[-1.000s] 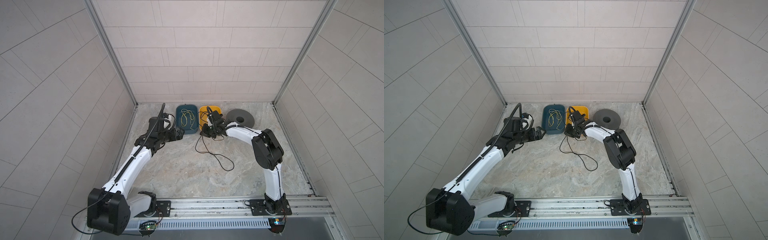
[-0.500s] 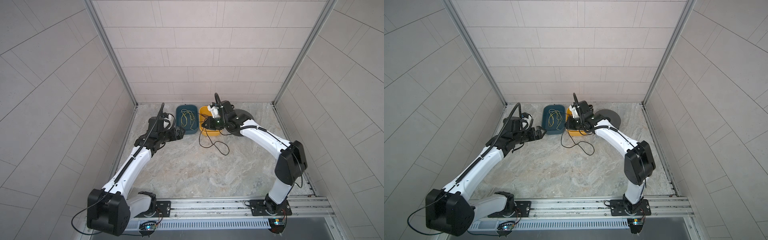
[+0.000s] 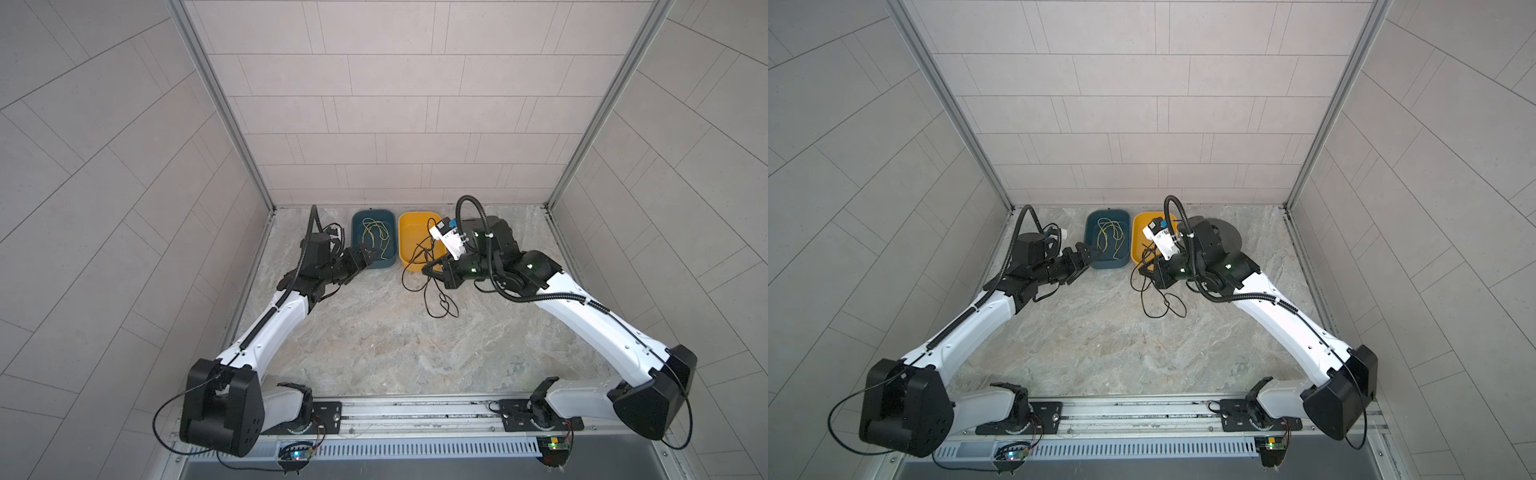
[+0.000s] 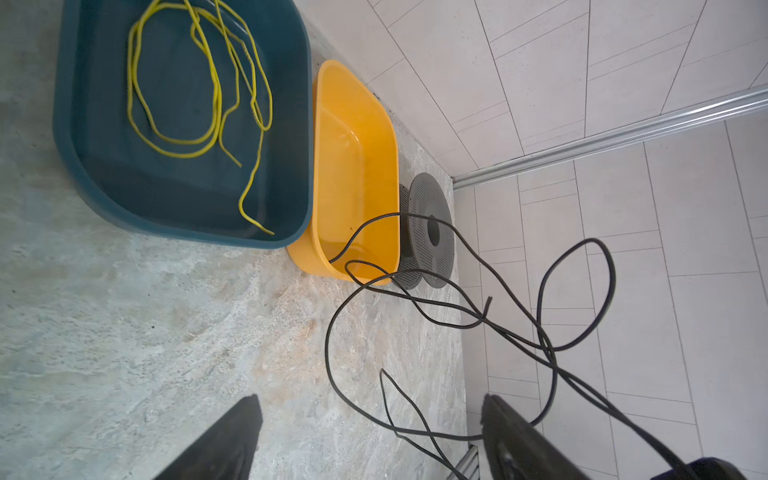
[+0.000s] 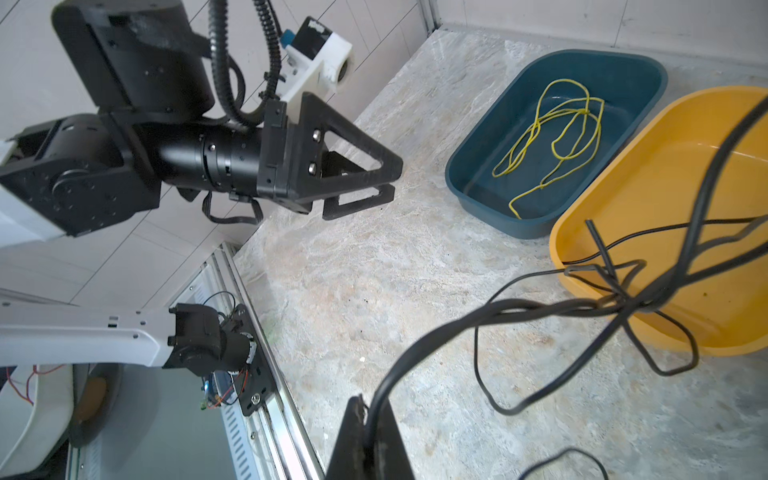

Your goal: Wrap the cables

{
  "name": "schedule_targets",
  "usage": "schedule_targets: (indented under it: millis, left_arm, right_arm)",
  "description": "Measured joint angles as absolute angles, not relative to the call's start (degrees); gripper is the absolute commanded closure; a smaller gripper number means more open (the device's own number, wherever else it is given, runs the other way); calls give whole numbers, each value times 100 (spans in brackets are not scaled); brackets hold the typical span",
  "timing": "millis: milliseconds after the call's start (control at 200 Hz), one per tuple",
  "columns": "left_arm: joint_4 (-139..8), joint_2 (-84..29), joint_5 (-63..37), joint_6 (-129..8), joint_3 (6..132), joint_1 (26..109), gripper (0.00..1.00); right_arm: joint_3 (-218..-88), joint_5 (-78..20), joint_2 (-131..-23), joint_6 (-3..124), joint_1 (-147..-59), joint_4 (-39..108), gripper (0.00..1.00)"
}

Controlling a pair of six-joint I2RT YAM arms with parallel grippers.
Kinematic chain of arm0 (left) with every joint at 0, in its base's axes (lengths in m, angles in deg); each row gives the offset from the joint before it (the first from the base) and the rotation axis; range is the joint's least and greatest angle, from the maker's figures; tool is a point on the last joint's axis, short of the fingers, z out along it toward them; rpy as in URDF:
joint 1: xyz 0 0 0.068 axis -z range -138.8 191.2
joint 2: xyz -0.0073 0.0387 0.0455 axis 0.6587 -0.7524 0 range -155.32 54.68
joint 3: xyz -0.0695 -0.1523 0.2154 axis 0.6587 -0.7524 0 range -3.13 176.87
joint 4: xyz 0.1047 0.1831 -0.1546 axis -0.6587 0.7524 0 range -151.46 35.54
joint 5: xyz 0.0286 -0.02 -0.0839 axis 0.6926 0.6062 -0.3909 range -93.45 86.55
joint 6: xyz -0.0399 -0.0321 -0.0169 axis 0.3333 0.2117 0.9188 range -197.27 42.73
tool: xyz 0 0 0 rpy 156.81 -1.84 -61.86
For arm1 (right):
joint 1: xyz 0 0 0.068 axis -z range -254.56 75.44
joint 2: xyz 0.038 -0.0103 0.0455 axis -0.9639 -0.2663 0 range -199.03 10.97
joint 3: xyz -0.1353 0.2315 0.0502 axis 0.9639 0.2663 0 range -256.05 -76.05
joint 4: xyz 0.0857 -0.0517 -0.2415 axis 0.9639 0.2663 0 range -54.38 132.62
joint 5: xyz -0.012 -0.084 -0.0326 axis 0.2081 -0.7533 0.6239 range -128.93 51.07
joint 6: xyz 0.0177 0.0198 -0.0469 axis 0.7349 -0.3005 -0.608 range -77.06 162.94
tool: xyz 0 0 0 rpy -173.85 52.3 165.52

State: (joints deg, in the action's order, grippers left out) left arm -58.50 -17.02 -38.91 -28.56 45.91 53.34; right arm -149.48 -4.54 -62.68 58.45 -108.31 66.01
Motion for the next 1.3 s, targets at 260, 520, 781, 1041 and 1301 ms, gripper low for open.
schedule_targets:
  millis: [260,520,781,1041,1301]
  left_arm:
    - [-6309,-1696,-4189,-2299,4252,5651,32]
    - [-6794,-2037,-4224,-2113,4243,6217,34]
    - [-6917,-2778,-4258,-2014,4324,6348,37]
    - [-6558,-2815,-4208,-2294,4753,6348,37]
    - [-6298,-2878,-4169,-2550,4895,6348,37]
  right_arm:
    - [-13873,-187,-5781,5535,-10829,6586,100]
    - [-13641,58,-5700,5344,-10812,6416,100]
    - [-12900,36,-5676,5779,-10447,6293,92]
    - [-12089,-624,-5687,6402,-9970,6422,41]
    - [-11943,-1042,-5612,6656,-9382,6647,22]
